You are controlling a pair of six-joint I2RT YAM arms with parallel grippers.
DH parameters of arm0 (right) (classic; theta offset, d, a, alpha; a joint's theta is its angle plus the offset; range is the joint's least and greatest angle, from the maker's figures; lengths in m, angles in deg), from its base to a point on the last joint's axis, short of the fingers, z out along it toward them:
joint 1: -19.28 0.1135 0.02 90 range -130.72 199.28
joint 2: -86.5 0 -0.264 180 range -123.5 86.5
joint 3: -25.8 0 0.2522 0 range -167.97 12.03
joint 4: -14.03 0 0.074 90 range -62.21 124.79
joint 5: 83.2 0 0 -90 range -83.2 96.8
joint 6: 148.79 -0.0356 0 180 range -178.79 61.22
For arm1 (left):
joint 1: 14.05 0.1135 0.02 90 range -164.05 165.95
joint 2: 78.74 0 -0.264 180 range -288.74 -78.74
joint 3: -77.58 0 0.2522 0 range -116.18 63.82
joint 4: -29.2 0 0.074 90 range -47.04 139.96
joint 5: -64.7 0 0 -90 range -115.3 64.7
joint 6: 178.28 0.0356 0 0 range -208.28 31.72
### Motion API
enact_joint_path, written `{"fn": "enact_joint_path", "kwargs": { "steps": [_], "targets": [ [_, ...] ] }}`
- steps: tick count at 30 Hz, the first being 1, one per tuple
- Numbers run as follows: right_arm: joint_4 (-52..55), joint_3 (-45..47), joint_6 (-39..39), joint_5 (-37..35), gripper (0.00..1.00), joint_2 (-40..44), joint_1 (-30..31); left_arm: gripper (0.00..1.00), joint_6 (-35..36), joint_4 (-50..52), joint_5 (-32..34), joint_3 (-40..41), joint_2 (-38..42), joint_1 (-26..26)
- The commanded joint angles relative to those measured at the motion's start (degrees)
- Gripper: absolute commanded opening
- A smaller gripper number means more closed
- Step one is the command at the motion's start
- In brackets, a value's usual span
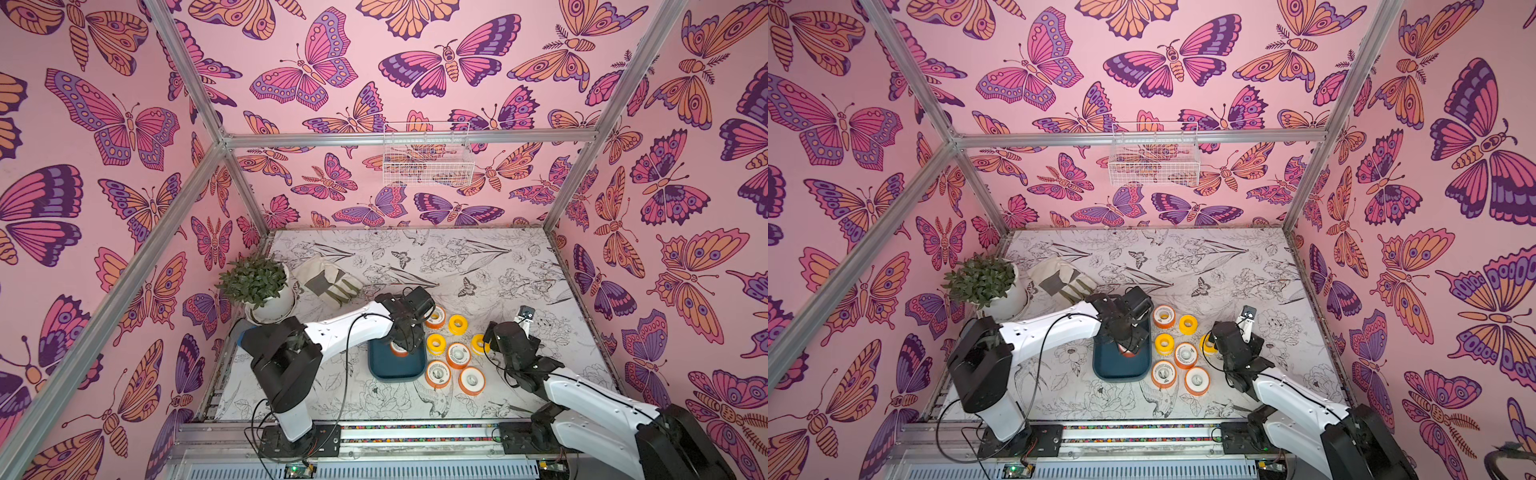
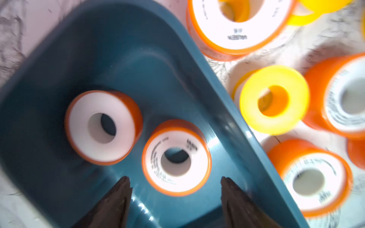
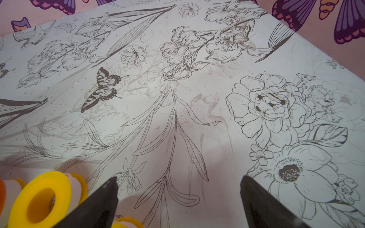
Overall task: Put the sealing tape into the storage box
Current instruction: Place the sealing tape in the storage box.
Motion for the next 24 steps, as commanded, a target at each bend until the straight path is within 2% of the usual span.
{"fn": "enact_joint_path", "kwargs": {
  "steps": [1, 7, 11, 24],
  "targets": [
    [0.27, -1.44, -0.85, 0.25, 0.99, -0.23, -0.35, 0.55, -1.50, 1.60, 0.00, 3.05, 3.58, 0.27],
    [0.28, -1.45, -0.91, 0.29, 0.99, -0.21, -0.41, 0.16, -3.94, 3.97, -0.33, 6.51, 4.20, 0.40],
    [0.36, -1.45, -0.87, 0.40, 0.99, -0.20, -0.46, 0.03, -5.21, 4.12, -0.85, 8.22, 3.36, 0.42],
    [0.36, -1.95, -0.86, 1.33, 0.99, -1.09, -1.13, 0.00, -5.37, 3.35, -2.36, 6.73, -3.27, 0.81]
  ]
}}
